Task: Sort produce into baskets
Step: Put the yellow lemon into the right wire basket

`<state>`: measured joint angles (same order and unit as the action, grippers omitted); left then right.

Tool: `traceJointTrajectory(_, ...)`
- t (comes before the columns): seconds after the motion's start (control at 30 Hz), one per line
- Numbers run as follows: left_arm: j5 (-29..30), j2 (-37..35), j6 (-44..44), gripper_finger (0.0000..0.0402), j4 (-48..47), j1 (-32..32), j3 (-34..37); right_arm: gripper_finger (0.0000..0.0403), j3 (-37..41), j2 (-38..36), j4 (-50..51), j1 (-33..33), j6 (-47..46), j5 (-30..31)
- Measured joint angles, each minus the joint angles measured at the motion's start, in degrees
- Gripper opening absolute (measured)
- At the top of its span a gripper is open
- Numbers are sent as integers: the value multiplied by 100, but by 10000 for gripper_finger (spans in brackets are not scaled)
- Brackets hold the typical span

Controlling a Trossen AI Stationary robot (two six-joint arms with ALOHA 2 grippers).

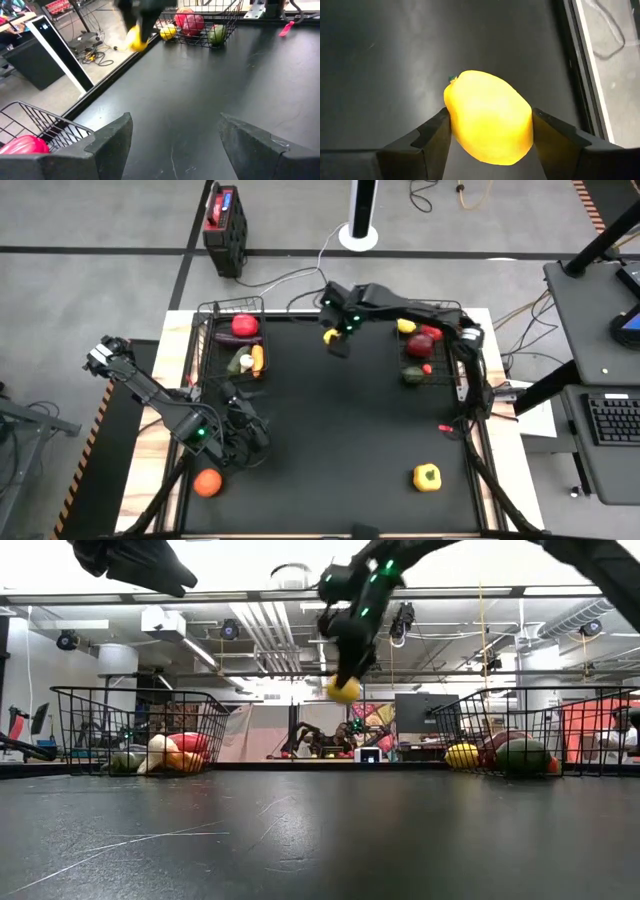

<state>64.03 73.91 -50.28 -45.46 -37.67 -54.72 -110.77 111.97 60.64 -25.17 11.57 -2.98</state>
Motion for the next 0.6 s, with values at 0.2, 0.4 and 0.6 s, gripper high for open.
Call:
traceJointTrajectory(0.2,-2,0,-2,274,120,0,2,233,334,-1078,946,4,-855,575)
traceJointTrajectory(0.4,-4,0,-2,274,265,0,1,239,943,-2144,1677,-15,-2488,2174)
traceJointTrajectory(0.6,-9,0,-2,274,351,0,2,241,1989,-3083,1928,-42,-3725,2831)
